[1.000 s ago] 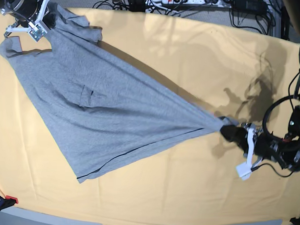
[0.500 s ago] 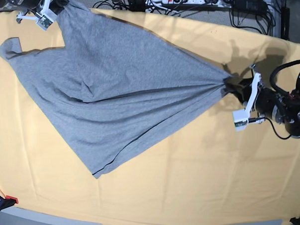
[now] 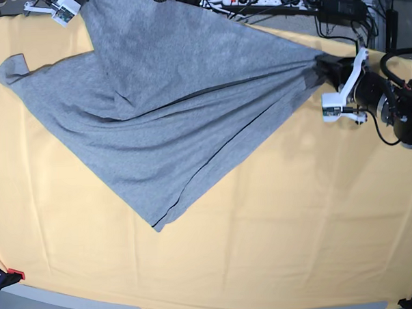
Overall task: Layout the t-shirt on the table in an organized manner, then fold the t-shirt properly
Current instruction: 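Pull the hem with the left gripper away from the right gripper, stretching the shirt, then drag the held hem with the left gripper back across the table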
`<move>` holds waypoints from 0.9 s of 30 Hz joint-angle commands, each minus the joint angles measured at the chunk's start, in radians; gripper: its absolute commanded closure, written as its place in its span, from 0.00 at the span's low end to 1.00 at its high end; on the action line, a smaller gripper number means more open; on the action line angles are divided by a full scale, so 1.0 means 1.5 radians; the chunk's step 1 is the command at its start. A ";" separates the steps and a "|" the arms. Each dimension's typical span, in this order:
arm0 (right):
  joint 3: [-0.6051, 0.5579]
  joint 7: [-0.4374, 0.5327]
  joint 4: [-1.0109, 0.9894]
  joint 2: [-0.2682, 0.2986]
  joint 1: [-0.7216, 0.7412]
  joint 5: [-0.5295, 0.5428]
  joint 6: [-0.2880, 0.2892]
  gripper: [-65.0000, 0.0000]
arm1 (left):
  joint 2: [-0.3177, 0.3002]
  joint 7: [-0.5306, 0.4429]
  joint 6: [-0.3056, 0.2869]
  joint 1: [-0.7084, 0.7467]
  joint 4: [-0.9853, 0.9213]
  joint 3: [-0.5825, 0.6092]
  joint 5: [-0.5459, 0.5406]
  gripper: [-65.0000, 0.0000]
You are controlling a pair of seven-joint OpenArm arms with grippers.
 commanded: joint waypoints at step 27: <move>0.004 0.118 0.008 0.006 0.075 -0.029 -0.034 0.49 | 0.230 -0.173 0.069 -0.133 -0.086 -0.010 0.226 0.36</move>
